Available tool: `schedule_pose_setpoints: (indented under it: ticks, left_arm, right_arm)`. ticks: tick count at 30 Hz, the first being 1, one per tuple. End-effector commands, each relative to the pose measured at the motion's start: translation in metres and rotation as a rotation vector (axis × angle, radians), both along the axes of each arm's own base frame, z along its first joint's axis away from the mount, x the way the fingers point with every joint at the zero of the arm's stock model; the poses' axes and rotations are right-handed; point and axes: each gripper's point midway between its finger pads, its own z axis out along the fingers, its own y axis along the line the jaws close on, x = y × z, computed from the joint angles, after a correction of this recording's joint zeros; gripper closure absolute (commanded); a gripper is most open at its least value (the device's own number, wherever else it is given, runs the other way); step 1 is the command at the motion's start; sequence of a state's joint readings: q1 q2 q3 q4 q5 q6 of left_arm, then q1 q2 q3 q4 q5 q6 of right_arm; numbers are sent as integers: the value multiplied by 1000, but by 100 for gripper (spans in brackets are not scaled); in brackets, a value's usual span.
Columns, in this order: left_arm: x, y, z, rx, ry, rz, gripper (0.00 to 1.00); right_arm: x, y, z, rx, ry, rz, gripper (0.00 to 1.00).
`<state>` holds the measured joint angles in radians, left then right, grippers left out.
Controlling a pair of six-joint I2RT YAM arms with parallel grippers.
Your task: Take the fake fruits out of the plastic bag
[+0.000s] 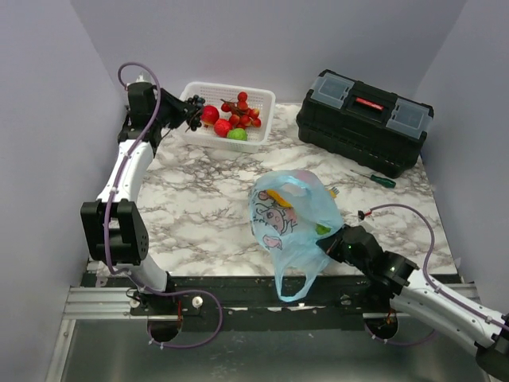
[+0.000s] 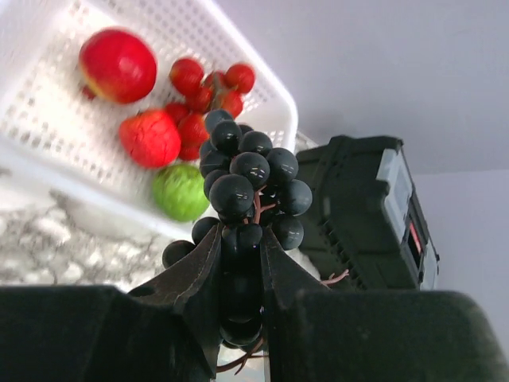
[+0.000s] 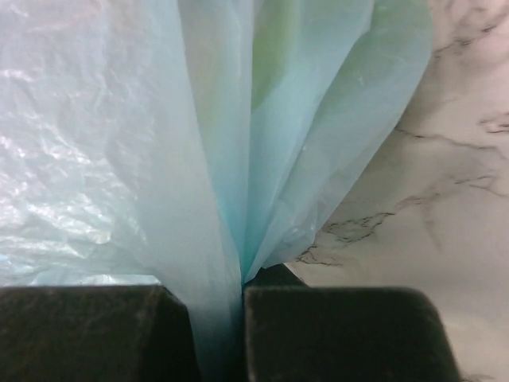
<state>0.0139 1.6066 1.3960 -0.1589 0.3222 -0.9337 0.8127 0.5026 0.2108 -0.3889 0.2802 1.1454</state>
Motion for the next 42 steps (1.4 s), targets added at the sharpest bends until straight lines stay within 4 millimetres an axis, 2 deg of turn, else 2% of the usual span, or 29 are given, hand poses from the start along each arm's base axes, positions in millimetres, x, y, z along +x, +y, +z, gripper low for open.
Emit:
schedule_pose_setpoints:
  ticks: [1,4,9,13,15,19,22,28,33,38,41,42]
  left_arm:
    - [32,9,16,60,-59,12,100]
    - [48,11,17,98,-71,-1,100]
    - [66,18,17,196,-92,-5,100]
    - [80,27,12,292,-90,-10,100]
    - [88,32,4,338,-72,-8,100]
    - [103,32,-15,357,-38,-38,100]
    - [112,22,-31,300,-28,-83,100]
    - [126,18,-60,182,21,-93,100]
    - [131,16,-81,113,65,-102,99]
    - [132,20,-94,102,112,-89,91]
    - [129,20,-96,93,133,-93,73]
    - [127,20,-96,95,137,-95,64]
  right_arm:
    - [6,-25,-5,-44,-2,-142,95]
    - [8,-25,-3,-73,11,-146,95]
    - [14,-40,10,-195,19,-193,95]
    - [14,-39,6,-220,47,-188,95]
    - [13,-39,2,-234,61,-183,95]
    - [13,-39,-2,-271,82,-173,95]
    - [14,-39,-7,-295,93,-170,95]
    - [16,-35,-14,-336,113,-142,95]
    - [22,-17,-17,-344,96,-44,95]
    - [29,0,-15,-351,62,55,95]
    - [31,3,-14,-350,46,71,95]
    - [31,3,-14,-349,43,76,95]
